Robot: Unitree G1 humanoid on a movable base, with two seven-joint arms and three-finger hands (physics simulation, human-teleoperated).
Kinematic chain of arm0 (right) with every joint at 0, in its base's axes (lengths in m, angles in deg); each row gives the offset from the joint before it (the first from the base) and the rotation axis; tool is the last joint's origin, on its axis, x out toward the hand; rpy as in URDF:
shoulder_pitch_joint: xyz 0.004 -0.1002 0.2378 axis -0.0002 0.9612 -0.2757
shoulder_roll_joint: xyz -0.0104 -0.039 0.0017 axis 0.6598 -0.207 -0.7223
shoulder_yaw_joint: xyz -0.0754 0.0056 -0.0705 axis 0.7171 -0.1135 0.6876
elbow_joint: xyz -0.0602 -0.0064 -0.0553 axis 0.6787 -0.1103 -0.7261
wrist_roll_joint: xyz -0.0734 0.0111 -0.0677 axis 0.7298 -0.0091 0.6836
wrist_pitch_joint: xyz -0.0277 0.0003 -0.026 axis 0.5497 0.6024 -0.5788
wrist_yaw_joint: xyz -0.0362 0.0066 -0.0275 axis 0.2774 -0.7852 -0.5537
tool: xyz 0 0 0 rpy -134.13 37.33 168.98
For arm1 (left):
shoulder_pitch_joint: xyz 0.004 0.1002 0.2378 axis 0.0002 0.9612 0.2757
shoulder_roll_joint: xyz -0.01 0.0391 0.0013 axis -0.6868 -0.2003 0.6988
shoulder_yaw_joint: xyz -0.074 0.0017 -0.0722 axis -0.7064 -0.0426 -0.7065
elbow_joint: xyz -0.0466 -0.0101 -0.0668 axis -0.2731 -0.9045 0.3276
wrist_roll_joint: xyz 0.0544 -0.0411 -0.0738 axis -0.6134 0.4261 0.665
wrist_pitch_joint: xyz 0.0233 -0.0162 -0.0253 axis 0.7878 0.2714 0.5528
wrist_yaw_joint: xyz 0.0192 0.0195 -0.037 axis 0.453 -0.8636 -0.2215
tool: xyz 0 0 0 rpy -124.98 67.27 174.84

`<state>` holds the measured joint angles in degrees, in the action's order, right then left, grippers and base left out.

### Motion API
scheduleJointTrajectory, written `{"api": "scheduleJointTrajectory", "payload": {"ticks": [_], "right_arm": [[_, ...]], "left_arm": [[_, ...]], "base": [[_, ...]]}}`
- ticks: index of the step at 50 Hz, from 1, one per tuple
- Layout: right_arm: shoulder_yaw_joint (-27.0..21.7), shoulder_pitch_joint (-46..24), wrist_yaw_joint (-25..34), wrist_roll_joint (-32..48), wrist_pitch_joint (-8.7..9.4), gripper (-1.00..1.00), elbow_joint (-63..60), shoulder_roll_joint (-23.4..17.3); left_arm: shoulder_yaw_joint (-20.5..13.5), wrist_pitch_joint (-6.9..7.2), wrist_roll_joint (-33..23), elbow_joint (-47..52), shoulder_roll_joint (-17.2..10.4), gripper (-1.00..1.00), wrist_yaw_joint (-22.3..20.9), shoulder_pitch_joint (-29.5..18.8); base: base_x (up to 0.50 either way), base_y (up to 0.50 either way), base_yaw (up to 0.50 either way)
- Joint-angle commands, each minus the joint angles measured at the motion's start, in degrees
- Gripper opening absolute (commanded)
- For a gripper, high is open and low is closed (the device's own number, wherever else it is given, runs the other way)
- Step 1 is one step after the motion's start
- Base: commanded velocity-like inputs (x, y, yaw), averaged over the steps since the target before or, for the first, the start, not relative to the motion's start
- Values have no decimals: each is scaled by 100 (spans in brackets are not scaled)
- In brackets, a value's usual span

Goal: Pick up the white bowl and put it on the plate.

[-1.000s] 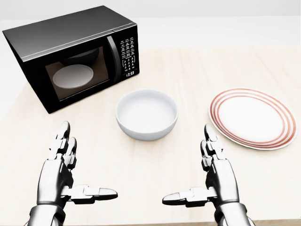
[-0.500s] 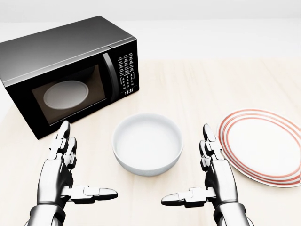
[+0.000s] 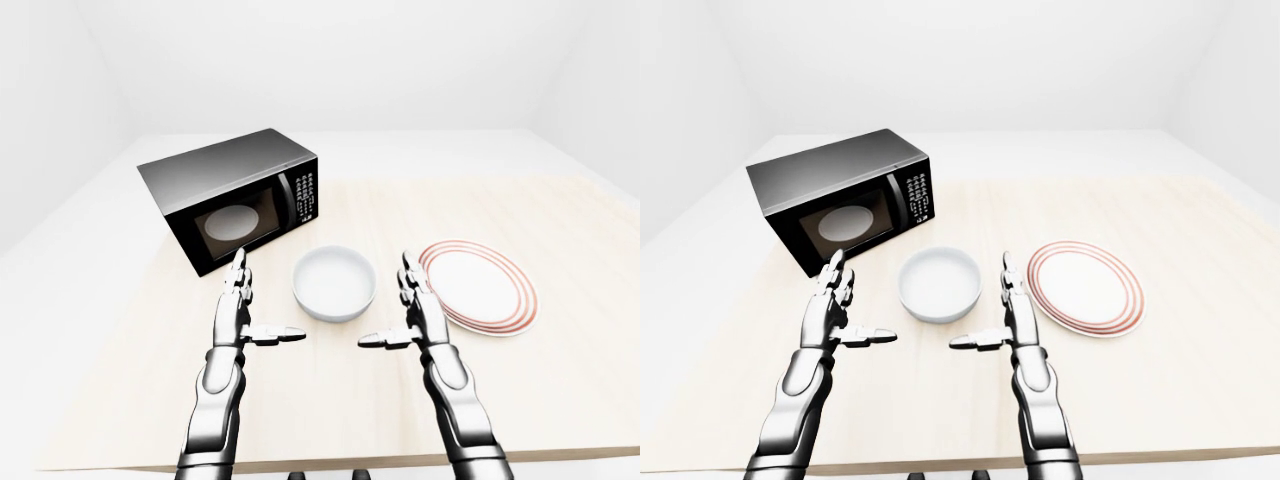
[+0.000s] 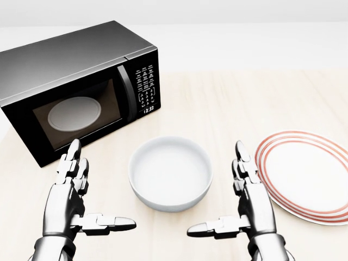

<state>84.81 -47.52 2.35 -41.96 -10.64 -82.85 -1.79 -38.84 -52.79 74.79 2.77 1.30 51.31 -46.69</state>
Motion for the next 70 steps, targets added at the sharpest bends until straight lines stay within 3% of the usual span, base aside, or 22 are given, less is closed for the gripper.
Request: {"api": "scheduleJointTrajectory", "payload": {"ticks": [1,9,16,24,36,43,44,45,70], "right_arm": [[-52,-60,-39,194,112,100,-107,-57],[-115,-118,-10,356,251,100,-176,-112],[-46,-250,7,1225,299,100,7,-254],[60,-407,-49,2334,108,100,374,-386],[112,-424,13,3389,37,100,323,-416],[201,-393,-6,4108,-100,100,416,-451],[599,-740,-33,5156,135,100,180,-466],[590,-756,17,5282,130,100,136,-421],[682,-996,293,6126,49,100,225,-214]], "left_arm": [[0,1,0,0,0,100,0,2],[0,2,0,1,0,100,0,2],[0,0,1,0,0,100,-1,2],[0,4,1,1,0,100,1,2],[0,0,-1,0,0,100,0,2],[0,2,-1,1,0,100,0,2],[0,1,1,0,0,100,-1,2],[0,-1,0,0,0,100,-1,2],[0,1,1,0,0,100,-1,2]], "base": [[0,0,0],[0,0,0],[0,0,0],[0,0,0],[0,0,0],[0,0,0],[0,0,0],[0,0,0],[0,0,0]]}}
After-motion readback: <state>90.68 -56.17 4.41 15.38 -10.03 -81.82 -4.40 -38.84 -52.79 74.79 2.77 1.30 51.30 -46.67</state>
